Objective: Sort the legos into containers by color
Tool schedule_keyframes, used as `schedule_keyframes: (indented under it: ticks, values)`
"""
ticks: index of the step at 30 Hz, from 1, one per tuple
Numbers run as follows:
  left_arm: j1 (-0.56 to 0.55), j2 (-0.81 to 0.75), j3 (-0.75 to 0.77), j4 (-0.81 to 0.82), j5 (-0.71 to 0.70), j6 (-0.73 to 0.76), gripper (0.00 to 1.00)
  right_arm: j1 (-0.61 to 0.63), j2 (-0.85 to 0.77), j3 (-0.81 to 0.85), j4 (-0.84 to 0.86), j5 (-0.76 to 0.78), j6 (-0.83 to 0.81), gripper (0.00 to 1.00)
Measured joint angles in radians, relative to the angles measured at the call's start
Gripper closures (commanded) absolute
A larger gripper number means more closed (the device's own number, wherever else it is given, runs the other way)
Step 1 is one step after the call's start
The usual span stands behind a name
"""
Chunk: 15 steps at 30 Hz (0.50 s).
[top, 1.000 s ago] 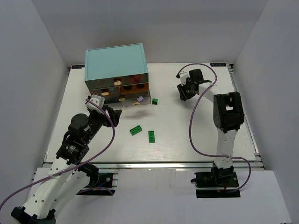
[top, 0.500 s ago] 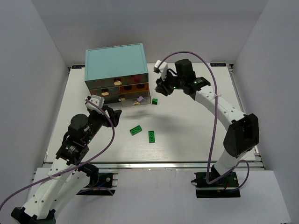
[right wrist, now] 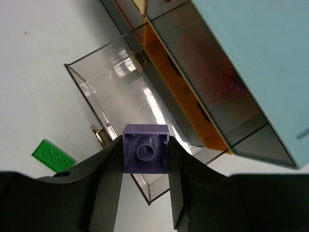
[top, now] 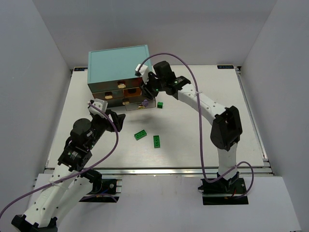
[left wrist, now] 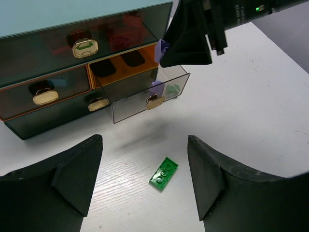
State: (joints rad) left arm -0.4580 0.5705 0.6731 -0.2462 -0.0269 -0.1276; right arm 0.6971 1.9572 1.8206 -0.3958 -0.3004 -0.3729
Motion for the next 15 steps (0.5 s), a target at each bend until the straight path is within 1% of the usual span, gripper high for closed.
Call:
schedule_keyframes:
  ticks: [3, 6, 8, 10, 11, 14, 15]
  values:
    - [0.0, -0.004, -0.005, 0.0, -0.004, 0.0, 0.19, 0.005, 0.039, 0.023, -0.005, 0.033, 0.005, 0.36]
    - [0.0, -0.005, -0.006, 0.0, -0.008, 0.0, 0.19, 0.005, 0.046, 0.023, -0.018, 0.056, 0.01, 0.32]
    - [0.0, -0.005, -0.006, 0.0, -0.009, 0.0, 0.19, 0.005, 0.046, 0.023, -0.017, 0.063, 0.012, 0.32]
    - [0.0, -0.005, -0.006, 0.0, -0.01, 0.0, 0.19, 0.004, 0.046, 0.023, -0.018, 0.067, 0.014, 0.34]
    - [0.0, -0.005, -0.006, 0.0, -0.01, 0.0, 0.19, 0.003, 0.046, 0.023, -0.018, 0.067, 0.017, 0.36]
    - [0.0, -0.005, -0.006, 0.0, -0.01, 0.0, 0.19, 0.003, 0.042, 0.02, -0.016, 0.063, 0.019, 0.56]
    - [0.0, -0.005, -0.006, 0.0, -0.01, 0.0, 0.19, 0.003, 0.036, 0.014, -0.015, 0.058, 0.013, 0.74]
